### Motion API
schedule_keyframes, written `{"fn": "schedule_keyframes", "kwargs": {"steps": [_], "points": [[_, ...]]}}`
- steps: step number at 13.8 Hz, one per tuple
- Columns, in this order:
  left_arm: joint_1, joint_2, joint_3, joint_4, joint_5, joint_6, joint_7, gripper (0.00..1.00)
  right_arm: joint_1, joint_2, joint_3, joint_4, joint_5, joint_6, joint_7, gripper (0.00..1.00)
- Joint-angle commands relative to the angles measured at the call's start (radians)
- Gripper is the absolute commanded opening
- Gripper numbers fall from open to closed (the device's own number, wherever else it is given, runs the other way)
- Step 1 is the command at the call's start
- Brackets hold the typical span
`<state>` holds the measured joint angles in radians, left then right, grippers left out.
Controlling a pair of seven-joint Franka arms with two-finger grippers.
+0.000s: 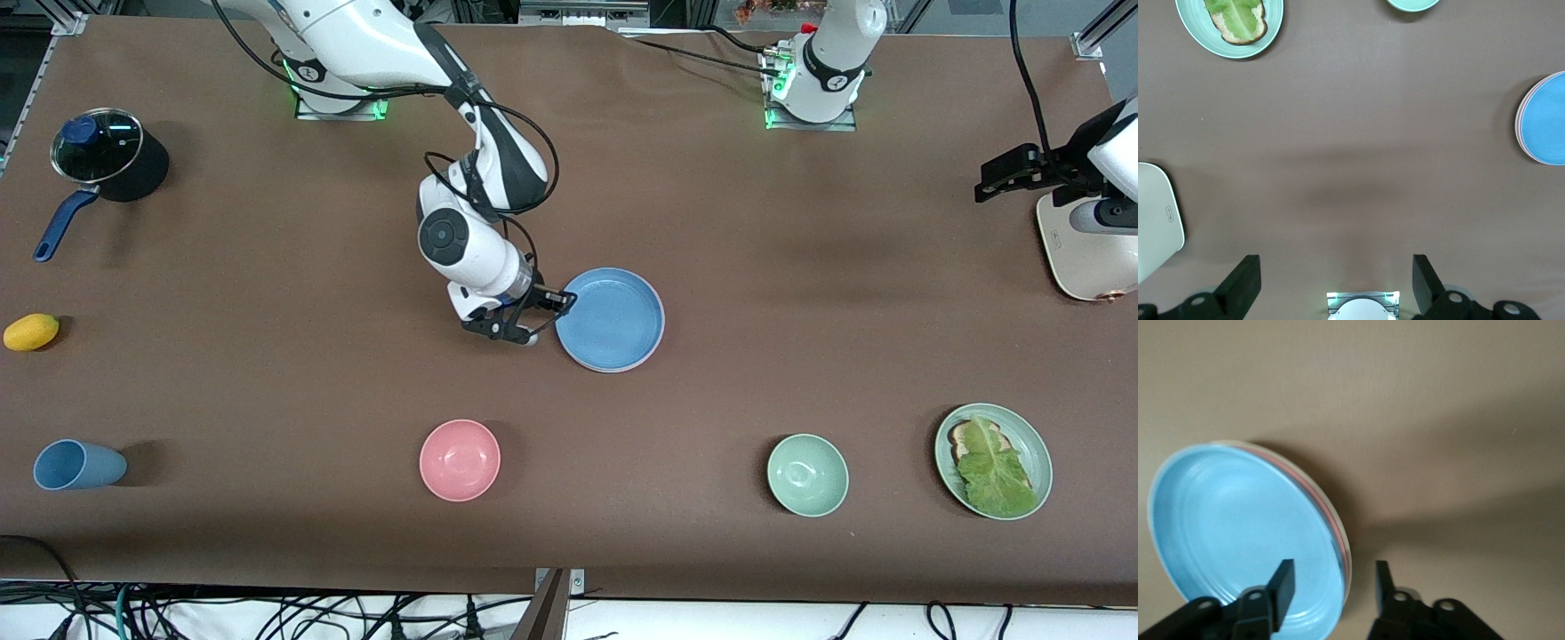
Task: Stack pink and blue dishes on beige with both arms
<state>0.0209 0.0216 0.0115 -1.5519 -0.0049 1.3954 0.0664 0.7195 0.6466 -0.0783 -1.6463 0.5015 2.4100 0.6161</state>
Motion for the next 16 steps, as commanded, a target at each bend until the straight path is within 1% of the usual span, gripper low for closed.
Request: {"fn": "schedule_keyframes", "kwargs": {"steps": [1, 3, 4, 5, 7, 8, 9, 12, 13, 14, 15, 16], "points": [[-0.012, 0.015, 0.001, 0.036, -0.006, -0.026, 0.044, 1.00, 0.000, -0.114, -0.099, -0.020, -0.032, -0.113, -0.038, 1.00], [-0.010, 0.015, 0.002, 0.050, -0.010, -0.024, 0.067, 1.00, 0.000, -0.185, -0.179, -0.017, -0.111, -0.234, -0.096, 1.00], [-0.012, 0.018, 0.002, 0.059, -0.010, -0.024, 0.066, 1.00, 0.000, -0.217, -0.230, -0.012, -0.144, -0.306, -0.108, 1.00], [-0.010, 0.018, 0.002, 0.061, -0.010, -0.026, 0.064, 1.00, 0.000, -0.249, -0.288, -0.009, -0.185, -0.366, -0.177, 1.00], [-0.012, 0.020, 0.002, 0.061, -0.007, -0.024, 0.064, 1.00, 0.000, -0.301, -0.400, -0.006, -0.202, -0.515, -0.324, 1.00], [-0.012, 0.020, 0.002, 0.061, -0.004, -0.024, 0.066, 1.00, 0.000, -0.311, -0.460, -0.001, -0.210, -0.595, -0.343, 1.00], [-0.012, 0.020, 0.002, 0.061, -0.003, -0.024, 0.066, 1.00, -0.003, -0.326, -0.510, 0.029, -0.233, -0.656, -0.372, 1.00], [-0.012, 0.020, 0.002, 0.061, -0.003, -0.024, 0.066, 1.00, -0.043, -0.340, -0.558, 0.175, -0.299, -0.849, -0.504, 1.00], [-0.012, 0.020, 0.002, 0.061, -0.003, -0.026, 0.064, 1.00, -0.079, -0.340, -0.549, 0.221, -0.323, -0.915, -0.512, 1.00], [-0.012, 0.020, 0.002, 0.061, -0.003, -0.024, 0.064, 1.00, -0.127, -0.340, -0.507, 0.285, -0.337, -0.974, -0.515, 1.00], [-0.010, 0.020, 0.002, 0.061, -0.003, -0.024, 0.066, 1.00, -0.194, -0.340, -0.468, 0.328, -0.328, -1.038, -0.521, 1.00], [-0.010, 0.020, 0.002, 0.062, -0.004, -0.024, 0.066, 1.00, -0.242, -0.360, -0.424, 0.338, -0.327, -1.074, -0.532, 1.00]]}}
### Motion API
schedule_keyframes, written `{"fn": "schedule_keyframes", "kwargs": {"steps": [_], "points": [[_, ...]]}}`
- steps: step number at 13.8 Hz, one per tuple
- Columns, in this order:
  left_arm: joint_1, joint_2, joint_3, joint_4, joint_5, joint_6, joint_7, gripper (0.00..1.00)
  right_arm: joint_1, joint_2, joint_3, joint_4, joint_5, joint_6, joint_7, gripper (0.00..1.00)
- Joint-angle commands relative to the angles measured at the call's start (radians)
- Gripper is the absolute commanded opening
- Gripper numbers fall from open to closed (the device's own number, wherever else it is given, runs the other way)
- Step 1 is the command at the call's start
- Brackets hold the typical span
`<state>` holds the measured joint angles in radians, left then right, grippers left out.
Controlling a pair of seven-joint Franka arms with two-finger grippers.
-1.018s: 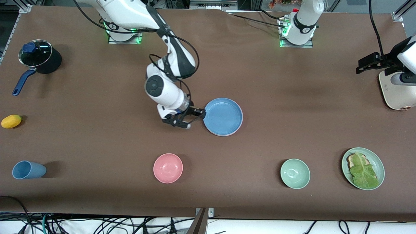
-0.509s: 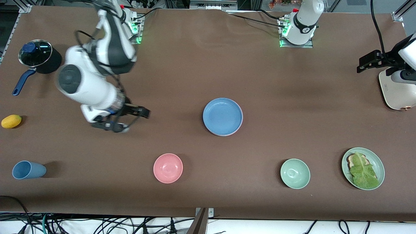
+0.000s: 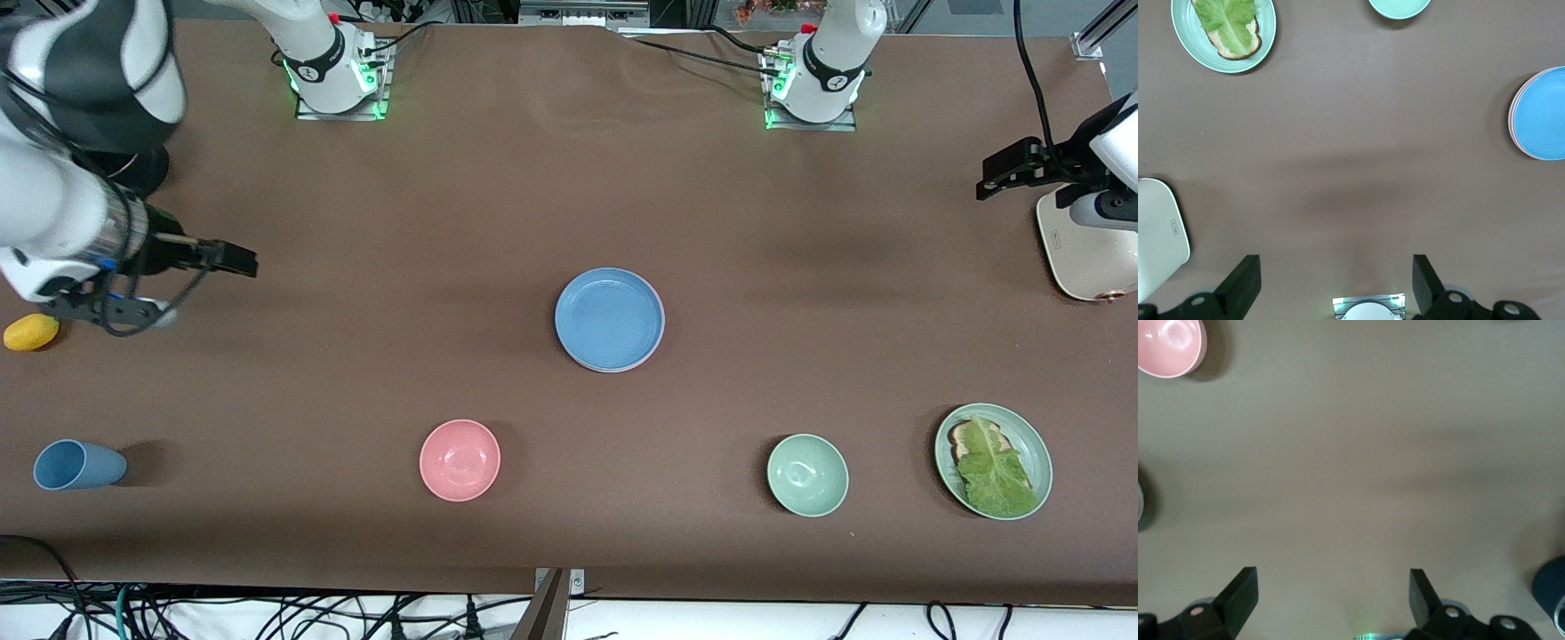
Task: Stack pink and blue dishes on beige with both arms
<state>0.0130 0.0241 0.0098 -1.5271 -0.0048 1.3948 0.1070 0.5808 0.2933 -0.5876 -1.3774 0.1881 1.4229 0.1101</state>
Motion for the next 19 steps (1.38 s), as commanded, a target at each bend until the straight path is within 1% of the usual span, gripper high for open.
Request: {"fn": "schedule_keyframes", "kwargs": {"steps": [1, 2, 3, 4, 5, 6, 7, 8, 9, 10, 12, 15, 19], "points": [[-0.002, 0.017, 0.004, 0.038, -0.004, -0.023, 0.023, 1.00, -0.155, -0.029, 0.142, 0.064, -0.031, -0.087, -0.026, 1.00], [-0.002, 0.017, 0.004, 0.038, -0.004, -0.023, 0.023, 1.00, -0.232, -0.039, 0.197, 0.066, -0.048, -0.084, -0.024, 1.00], [-0.002, 0.017, 0.004, 0.038, -0.004, -0.023, 0.023, 1.00, -0.292, -0.051, 0.280, 0.058, -0.099, -0.055, -0.012, 1.00], [-0.002, 0.017, 0.004, 0.038, -0.004, -0.023, 0.022, 1.00, -0.341, -0.090, 0.361, 0.017, -0.163, -0.003, -0.012, 1.00], [-0.002, 0.017, 0.004, 0.038, -0.004, -0.023, 0.022, 1.00, -0.386, -0.155, 0.435, -0.059, -0.205, 0.048, -0.013, 1.00], [-0.002, 0.017, 0.004, 0.038, -0.004, -0.023, 0.022, 1.00, -0.441, -0.233, 0.501, -0.157, -0.222, 0.092, -0.010, 1.00], [-0.002, 0.017, 0.004, 0.039, -0.004, -0.023, 0.022, 1.00, -0.490, -0.291, 0.541, -0.242, -0.223, 0.122, -0.003, 1.00], [-0.002, 0.017, 0.004, 0.039, -0.004, -0.023, 0.020, 1.00, -0.509, -0.333, 0.552, -0.300, -0.223, 0.137, 0.005, 1.00], [-0.002, 0.017, 0.004, 0.039, -0.004, -0.023, 0.020, 1.00, -0.515, -0.362, 0.552, -0.336, -0.217, 0.145, 0.006, 1.00], [-0.002, 0.017, 0.005, 0.039, -0.004, -0.023, 0.022, 1.00, -0.538, -0.364, 0.552, -0.345, -0.210, 0.146, 0.002, 1.00], [-0.002, 0.017, 0.005, 0.039, -0.004, -0.023, 0.020, 1.00, -0.562, -0.341, 0.549, -0.332, -0.178, 0.146, -0.024, 1.00], [-0.002, 0.017, 0.005, 0.039, -0.004, -0.023, 0.020, 1.00, -0.584, -0.329, 0.546, -0.315, -0.188, 0.148, -0.079, 1.00], [-0.002, 0.017, 0.005, 0.039, -0.006, -0.023, 0.020, 1.00, -0.588, -0.333, 0.555, -0.313, -0.183, 0.148, -0.070, 1.00]]}}
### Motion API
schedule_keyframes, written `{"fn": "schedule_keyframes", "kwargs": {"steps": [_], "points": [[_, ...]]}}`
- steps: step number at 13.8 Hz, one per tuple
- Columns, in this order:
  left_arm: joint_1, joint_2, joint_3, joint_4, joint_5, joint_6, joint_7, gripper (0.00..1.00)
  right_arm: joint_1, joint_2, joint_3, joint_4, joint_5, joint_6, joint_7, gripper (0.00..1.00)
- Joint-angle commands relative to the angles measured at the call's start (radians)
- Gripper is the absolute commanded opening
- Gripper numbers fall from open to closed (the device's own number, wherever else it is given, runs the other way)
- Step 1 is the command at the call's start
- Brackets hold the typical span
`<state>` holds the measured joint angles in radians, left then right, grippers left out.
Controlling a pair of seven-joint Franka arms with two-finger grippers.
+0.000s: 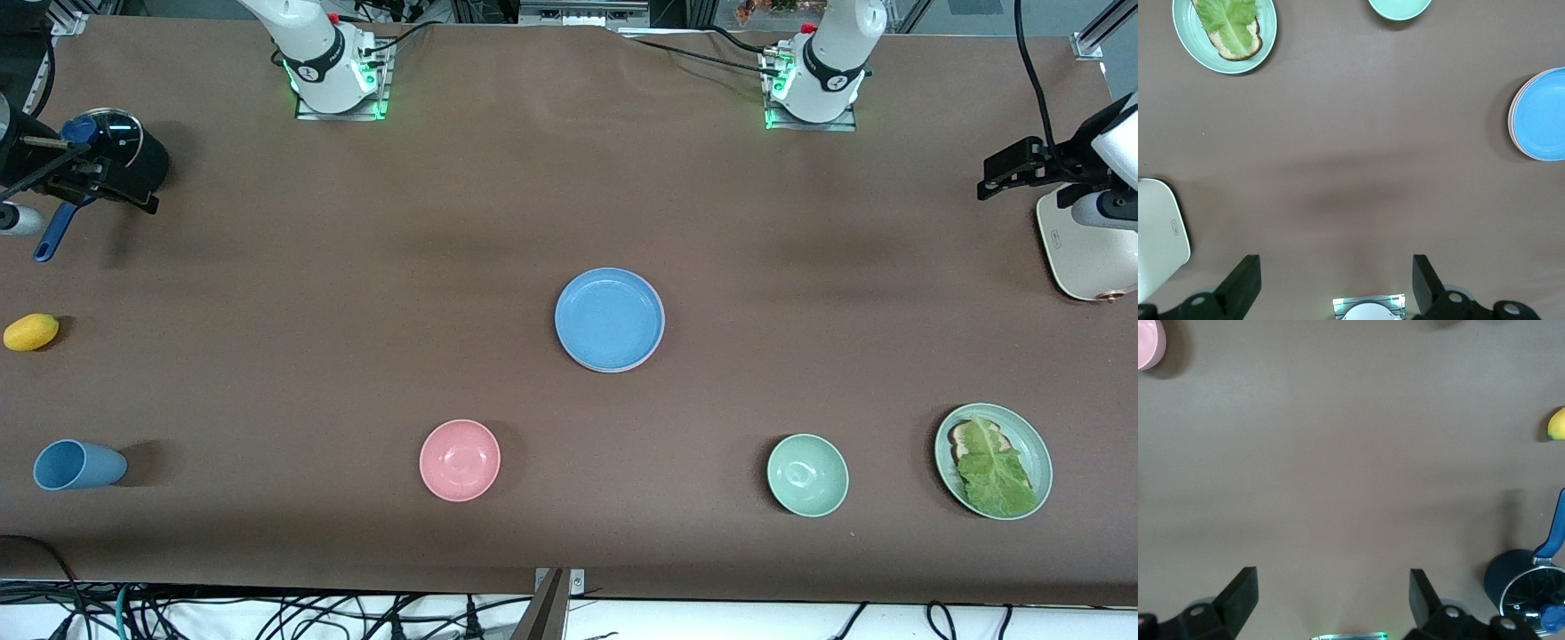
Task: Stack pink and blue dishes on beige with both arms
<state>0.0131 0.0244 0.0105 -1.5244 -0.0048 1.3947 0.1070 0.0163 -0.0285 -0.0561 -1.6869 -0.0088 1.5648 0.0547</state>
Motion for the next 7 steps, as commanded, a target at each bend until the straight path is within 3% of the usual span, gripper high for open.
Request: {"fn": "schedule_keyframes", "kwargs": {"steps": [1, 7], "points": [[-0.002, 0.017, 0.005, 0.036, -0.006, -0.023, 0.020, 1.00, -0.024, -0.013, 0.024, -0.004, 0.013, 0.006, -0.013, 1.00], [-0.002, 0.017, 0.005, 0.036, -0.006, -0.023, 0.022, 1.00, -0.024, -0.013, 0.047, -0.005, 0.016, 0.011, -0.004, 1.00]]}}
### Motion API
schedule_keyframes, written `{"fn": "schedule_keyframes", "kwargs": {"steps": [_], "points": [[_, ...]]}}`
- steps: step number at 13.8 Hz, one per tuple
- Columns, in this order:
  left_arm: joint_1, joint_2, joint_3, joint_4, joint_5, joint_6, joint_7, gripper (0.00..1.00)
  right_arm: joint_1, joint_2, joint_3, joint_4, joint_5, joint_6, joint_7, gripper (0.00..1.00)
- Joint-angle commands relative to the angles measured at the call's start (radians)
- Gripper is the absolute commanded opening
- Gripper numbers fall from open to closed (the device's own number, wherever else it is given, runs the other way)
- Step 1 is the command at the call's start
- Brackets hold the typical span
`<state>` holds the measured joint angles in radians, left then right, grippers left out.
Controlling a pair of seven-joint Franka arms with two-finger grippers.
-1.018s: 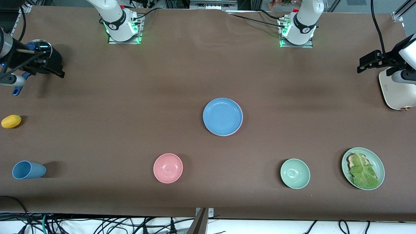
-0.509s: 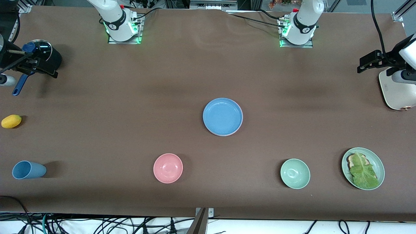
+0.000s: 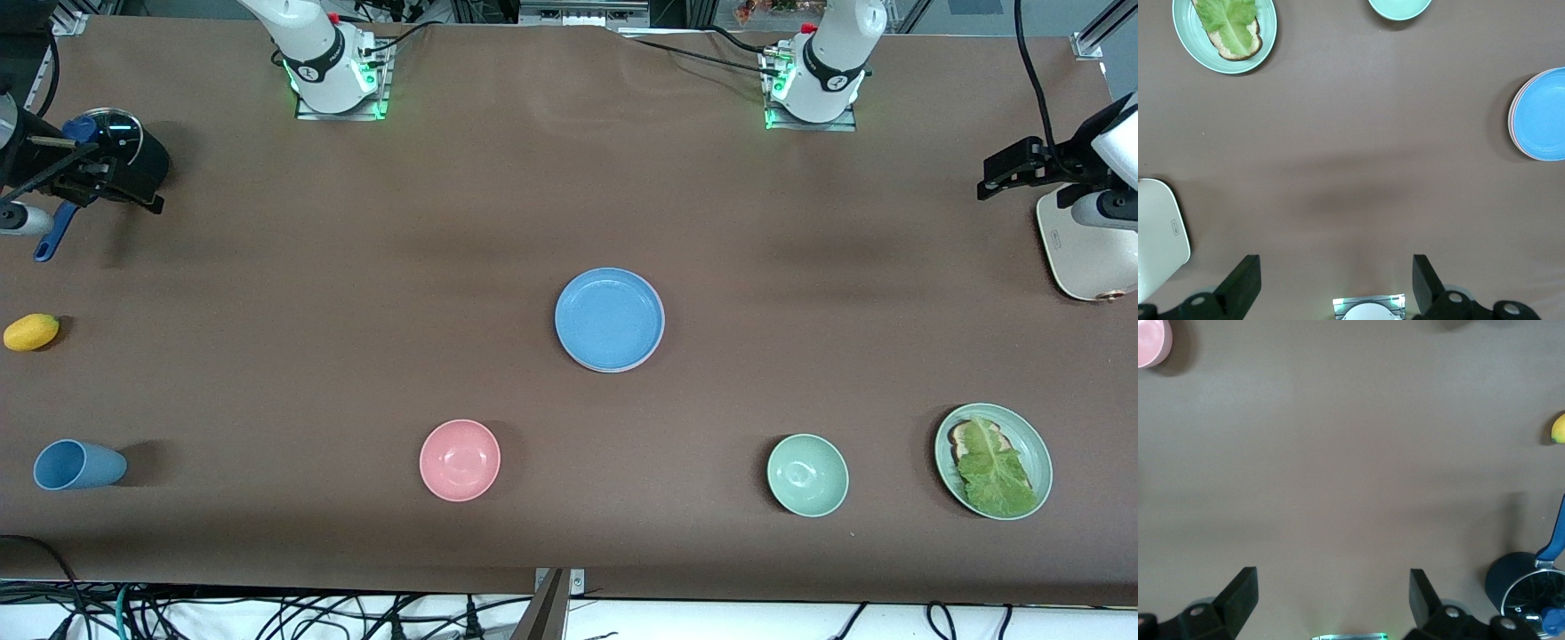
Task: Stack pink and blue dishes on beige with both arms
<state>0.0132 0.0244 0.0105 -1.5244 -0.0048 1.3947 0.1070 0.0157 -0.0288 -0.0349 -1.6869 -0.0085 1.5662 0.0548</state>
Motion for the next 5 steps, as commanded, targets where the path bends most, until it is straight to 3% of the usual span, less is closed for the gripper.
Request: {"fn": "schedule_keyframes", "kwargs": {"steps": [1, 5], "points": [[-0.002, 0.017, 0.005, 0.036, -0.006, -0.023, 0.022, 1.00, -0.023, -0.011, 0.026, -0.005, 0.025, 0.020, -0.003, 1.00], [-0.002, 0.017, 0.005, 0.036, -0.007, -0.023, 0.022, 1.00, -0.023, -0.011, 0.027, -0.005, 0.024, 0.023, -0.004, 1.00]]}}
